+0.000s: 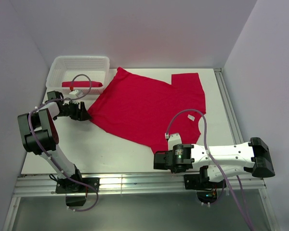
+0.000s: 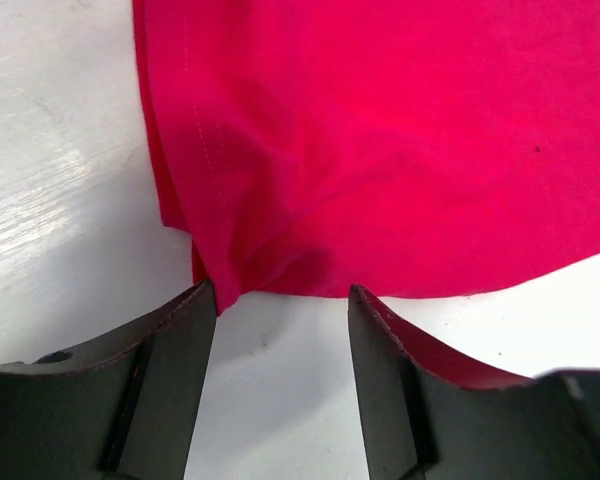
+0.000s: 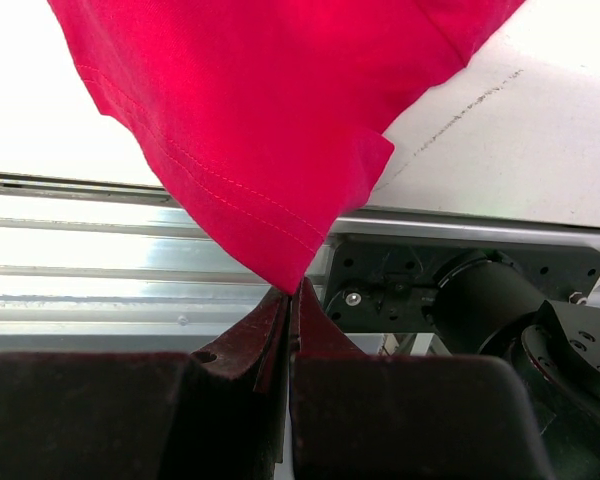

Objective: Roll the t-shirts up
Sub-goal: Fold the tshirt

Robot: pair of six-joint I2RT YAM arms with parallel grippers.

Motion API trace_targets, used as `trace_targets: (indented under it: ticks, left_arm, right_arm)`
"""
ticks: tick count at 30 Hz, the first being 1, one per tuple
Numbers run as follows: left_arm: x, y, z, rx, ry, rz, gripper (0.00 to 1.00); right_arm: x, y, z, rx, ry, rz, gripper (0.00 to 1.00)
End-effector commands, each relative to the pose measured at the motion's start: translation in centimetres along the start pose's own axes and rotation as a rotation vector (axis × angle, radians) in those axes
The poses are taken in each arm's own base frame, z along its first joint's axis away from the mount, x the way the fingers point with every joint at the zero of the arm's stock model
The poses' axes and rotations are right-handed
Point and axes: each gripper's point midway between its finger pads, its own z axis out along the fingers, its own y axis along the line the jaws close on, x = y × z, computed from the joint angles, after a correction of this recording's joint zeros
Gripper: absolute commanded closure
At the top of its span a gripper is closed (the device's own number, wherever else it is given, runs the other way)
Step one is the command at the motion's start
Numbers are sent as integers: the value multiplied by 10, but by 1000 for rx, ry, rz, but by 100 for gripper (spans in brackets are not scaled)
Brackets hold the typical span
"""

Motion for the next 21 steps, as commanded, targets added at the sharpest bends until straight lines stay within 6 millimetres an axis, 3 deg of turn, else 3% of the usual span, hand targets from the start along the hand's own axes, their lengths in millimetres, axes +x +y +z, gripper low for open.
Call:
trace_targets:
  ticks: [1, 8, 12, 17, 21]
  left_arm:
    - [-17, 5, -6, -32, -32, 62, 39]
    - [-37, 16, 3, 24, -31, 64, 44]
    - [-31, 24, 12, 56, 21, 39, 72]
    - [-20, 22, 9, 54, 63, 32, 100]
    - [-26, 4, -6, 87, 91, -19, 100]
  right_arm:
    - [-11, 8, -11, -48, -38, 36, 100]
    - [-11, 8, -11, -46, -36, 36, 100]
    - [-11, 7, -12, -46, -35, 41, 100]
    - [-11, 6, -13, -51, -35, 46, 100]
    - [-13, 7, -14, -51, -40, 43, 100]
